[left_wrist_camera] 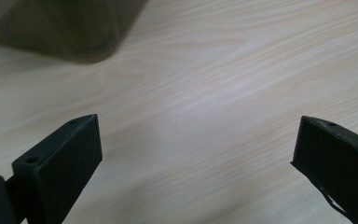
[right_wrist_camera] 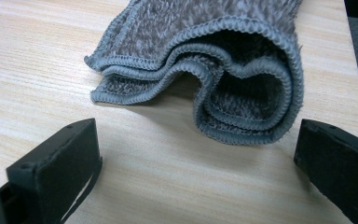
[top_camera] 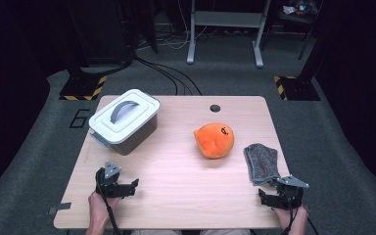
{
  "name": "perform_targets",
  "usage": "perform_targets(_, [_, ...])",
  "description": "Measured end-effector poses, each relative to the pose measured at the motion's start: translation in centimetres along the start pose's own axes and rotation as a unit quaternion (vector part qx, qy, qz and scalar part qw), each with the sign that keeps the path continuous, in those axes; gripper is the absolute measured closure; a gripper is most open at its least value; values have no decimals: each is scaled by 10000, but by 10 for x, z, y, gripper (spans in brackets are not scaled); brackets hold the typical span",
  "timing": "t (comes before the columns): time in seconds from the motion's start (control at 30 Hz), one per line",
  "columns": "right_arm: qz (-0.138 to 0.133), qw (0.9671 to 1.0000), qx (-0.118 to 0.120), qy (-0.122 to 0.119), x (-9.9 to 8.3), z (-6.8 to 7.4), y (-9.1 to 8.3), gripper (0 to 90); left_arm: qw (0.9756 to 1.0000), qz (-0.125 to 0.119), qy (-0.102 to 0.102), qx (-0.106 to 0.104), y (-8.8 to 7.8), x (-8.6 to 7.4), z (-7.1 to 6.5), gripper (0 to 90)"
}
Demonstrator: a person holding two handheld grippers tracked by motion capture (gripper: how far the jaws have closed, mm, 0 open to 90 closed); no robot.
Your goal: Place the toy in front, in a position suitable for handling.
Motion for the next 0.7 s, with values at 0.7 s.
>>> perform_targets(0.7, [-4,10000,3,-7,0,1,0,0,9932,-325,628,-922,44,84,-71,32])
Point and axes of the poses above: each handheld gripper's, and its own axes: y roughly forward along the jaws, x roughly out of its top, z roughly to its left, the point moved 4 cm from there along y, roughly forward along the jaws, and after that the axes turned 1 degree about y, right-handed, at the moved point
